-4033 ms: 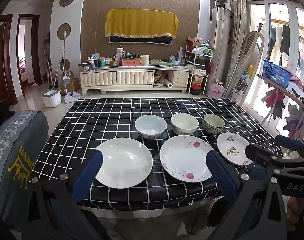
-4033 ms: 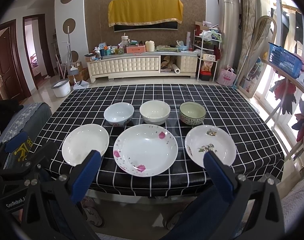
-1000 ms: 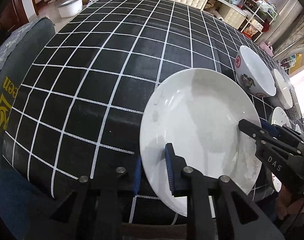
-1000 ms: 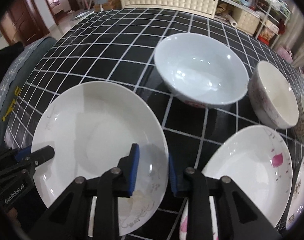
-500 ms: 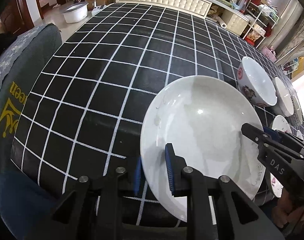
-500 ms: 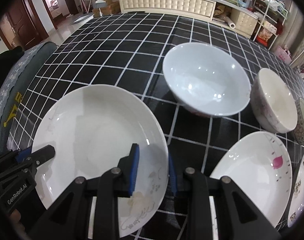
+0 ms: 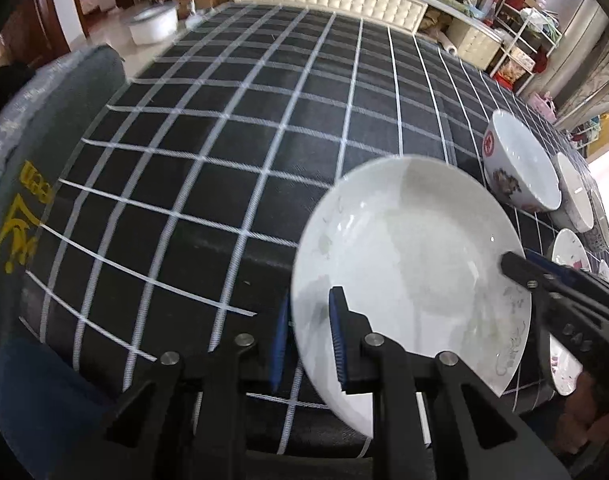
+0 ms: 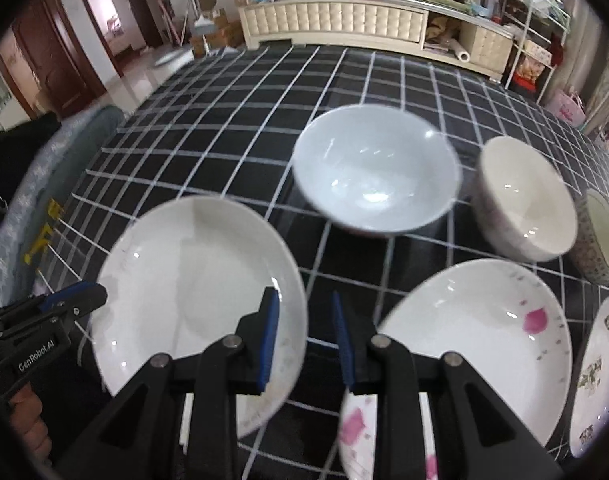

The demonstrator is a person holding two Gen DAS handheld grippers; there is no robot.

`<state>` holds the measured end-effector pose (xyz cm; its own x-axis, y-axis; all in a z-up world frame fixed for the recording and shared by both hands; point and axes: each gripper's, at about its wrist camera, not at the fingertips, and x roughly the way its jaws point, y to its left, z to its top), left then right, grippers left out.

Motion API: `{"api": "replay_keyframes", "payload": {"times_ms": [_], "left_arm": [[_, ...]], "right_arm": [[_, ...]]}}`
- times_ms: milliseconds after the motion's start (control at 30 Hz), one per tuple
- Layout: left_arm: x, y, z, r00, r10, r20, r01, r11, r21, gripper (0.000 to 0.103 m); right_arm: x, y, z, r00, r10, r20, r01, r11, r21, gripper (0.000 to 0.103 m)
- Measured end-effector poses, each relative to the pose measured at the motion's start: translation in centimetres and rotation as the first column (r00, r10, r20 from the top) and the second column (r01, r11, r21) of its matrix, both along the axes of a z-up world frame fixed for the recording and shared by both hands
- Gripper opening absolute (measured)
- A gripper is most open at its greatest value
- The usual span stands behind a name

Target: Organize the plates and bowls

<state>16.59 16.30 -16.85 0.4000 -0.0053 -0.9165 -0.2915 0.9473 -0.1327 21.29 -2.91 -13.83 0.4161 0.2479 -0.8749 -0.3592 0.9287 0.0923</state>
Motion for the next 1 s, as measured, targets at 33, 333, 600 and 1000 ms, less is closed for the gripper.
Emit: {"api": "replay_keyframes", "payload": {"times_ms": [33, 333, 600, 1000], "left_arm": [[-0.2, 0.1, 0.4, 1.000, 0.008, 0.012, -0.008, 1.000, -0.001, 0.018], [-1.8, -3.6, 6.4, 0.988, -0.074, 0.136, 0.068, 0.997, 0.044, 0.018], [-1.0, -12.4, 6.6, 0.950, -0.280, 0.136, 0.278, 0.960, 0.033, 0.018], [0.5, -18.5, 3.2, 0.928, -0.370, 0.043, 0.373, 0.924, -0.088, 0.018]], "right_arm": [[-0.1, -0.5, 0.4, 1.000, -0.007, 0.008, 0.007, 1.000, 0.004, 0.032], [-2.2, -6.3, 2.5, 0.993, -0.113, 0.044, 0.112, 0.993, 0.025, 0.032], [-4.0, -13.0, 2.0, 0.974, -0.224, 0.037, 0.223, 0.974, 0.025, 0.032], [-3.9, -17.7, 0.4, 0.957, -0.290, -0.004, 0.289, 0.955, 0.068, 0.032]]}}
